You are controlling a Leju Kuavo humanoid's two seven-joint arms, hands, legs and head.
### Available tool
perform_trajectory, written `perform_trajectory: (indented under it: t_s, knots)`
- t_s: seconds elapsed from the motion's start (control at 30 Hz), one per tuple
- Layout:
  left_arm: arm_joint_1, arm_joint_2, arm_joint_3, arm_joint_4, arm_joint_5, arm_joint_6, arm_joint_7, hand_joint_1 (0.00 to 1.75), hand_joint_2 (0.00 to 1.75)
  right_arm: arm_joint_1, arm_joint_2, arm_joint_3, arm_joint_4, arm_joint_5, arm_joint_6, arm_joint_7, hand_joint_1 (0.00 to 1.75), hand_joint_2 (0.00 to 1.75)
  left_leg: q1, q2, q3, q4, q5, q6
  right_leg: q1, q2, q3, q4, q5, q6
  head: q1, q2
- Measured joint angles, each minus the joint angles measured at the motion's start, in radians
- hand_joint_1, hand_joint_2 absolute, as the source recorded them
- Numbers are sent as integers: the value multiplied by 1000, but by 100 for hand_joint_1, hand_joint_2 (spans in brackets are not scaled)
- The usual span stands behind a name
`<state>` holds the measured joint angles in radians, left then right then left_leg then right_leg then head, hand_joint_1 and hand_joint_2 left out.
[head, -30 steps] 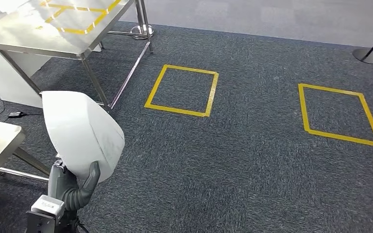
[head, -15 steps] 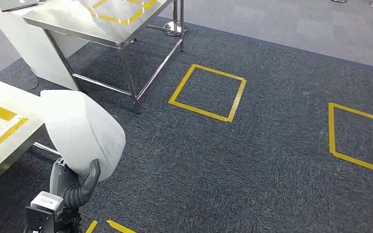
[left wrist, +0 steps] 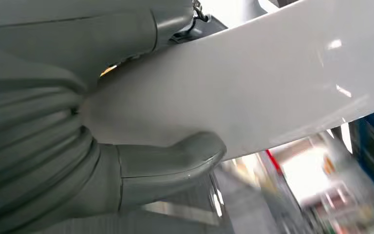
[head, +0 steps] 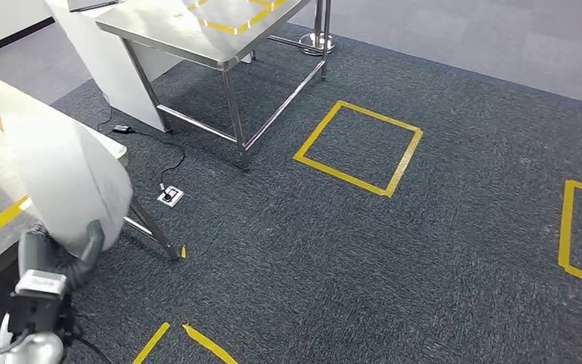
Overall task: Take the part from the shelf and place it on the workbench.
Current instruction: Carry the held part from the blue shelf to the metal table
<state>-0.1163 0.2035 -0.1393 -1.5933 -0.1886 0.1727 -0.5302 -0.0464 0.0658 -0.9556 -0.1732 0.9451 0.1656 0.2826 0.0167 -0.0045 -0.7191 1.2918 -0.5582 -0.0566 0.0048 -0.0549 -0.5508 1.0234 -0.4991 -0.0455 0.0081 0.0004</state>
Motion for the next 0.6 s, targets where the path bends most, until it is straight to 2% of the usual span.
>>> perform_trajectory:
  t_s: [0.07, 0.13, 0.17, 0.23, 0.27, 0.33, 0.37, 0.4, 0.43, 0.47, 0.5, 0.53, 0.57, 0.6]
  knots:
    - [-136, 80, 70, 153, 72, 12, -48, 175, 175, -3, 1, 0, 0, -1, 2, -8, 0, 0, -2, 23, 71, -129, 62, 4, 3, -20, -1, 5, -1, -1, 0, 0]
    - [-268, 153, 138, 306, 128, 10, -102, 175, 175, -4, 1, 0, 0, -1, 2, -13, 0, 0, -9, 50, 126, -236, 92, 17, 9, -34, -2, 12, -5, 2, 0, 0]
    - [-320, 186, 166, 376, 145, 13, -122, 175, 175, -5, 1, 0, 0, -1, 2, -14, 0, 0, -12, 55, 135, -257, 92, 24, 12, -39, -3, 14, -6, 5, 0, 0]
    - [-388, 229, 196, 472, 151, 43, -139, 175, 175, -5, 1, 0, 0, 1, 2, -14, 0, 0, -14, 40, 134, -261, 95, 36, 14, -52, -3, 13, -7, 11, 1, 0]
    - [-414, 247, 206, 514, 149, 68, -141, 175, 175, -6, 1, 0, 0, 2, 1, -13, 0, 0, -12, 32, 133, -262, 98, 41, 13, -46, -4, 17, -10, 17, 0, 0]
    - [-478, 275, 213, 591, 137, 117, -123, 175, 175, -6, 2, 0, 0, 7, 0, -8, 0, 0, -4, 16, 130, -264, 104, 51, 9, -1, -30, 70, -42, 31, 2, 0]
    - [-518, 287, 214, 633, 126, 138, -109, 175, 175, -5, 3, 0, 0, 9, -1, -5, 0, 0, -2, 7, 127, -263, 106, 54, 6, 27, -59, 125, -70, 38, 2, 0]
    - [-563, 299, 213, 683, 111, 159, -93, 175, 175, -5, 3, 0, 0, 12, -1, -3, 0, 0, -1, -3, 123, -263, 107, 56, 4, 44, -95, 195, -100, 41, 2, 0]
    - [-607, 310, 212, 733, 94, 178, -79, 175, 175, -5, 4, 0, 0, 14, -2, -2, 0, 0, 0, -13, 120, -262, 108, 57, 2, 49, -131, 259, -120, 43, 2, 0]
    - [-649, 321, 210, 782, 79, 191, -69, 175, 175, -5, 4, 0, 0, 17, -2, -3, 0, 0, 0, -22, 119, -261, 109, 57, 1, 50, -154, 296, -123, 42, 2, 0]
    - [-690, 333, 208, 832, 68, 201, -57, 175, 175, -5, 4, 0, 0, 18, -2, -4, 0, 0, 0, -33, 118, -260, 109, 57, 1, 51, -161, 297, -106, 40, 2, 0]
    - [-730, 342, 206, 877, 60, 204, -46, 175, 175, -5, 4, 0, 0, 19, -2, -6, 0, 0, 0, -43, 118, -260, 110, 56, 1, 55, -148, 258, -71, 35, 2, 0]
    - [-767, 349, 203, 920, 52, 208, -35, 175, 175, -5, 4, 0, 0, 19, -2, -8, 0, 0, 0, -54, 118, -260, 111, 55, 2, 68, -120, 187, -27, 28, 2, 0]
    - [-800, 352, 199, 957, 43, 214, -25, 175, 175, -5, 4, 0, 0, 19, -2, -11, 0, 0, 1, -65, 117, -260, 112, 52, 3, 92, -90, 115, 6, 20, 2, 0]
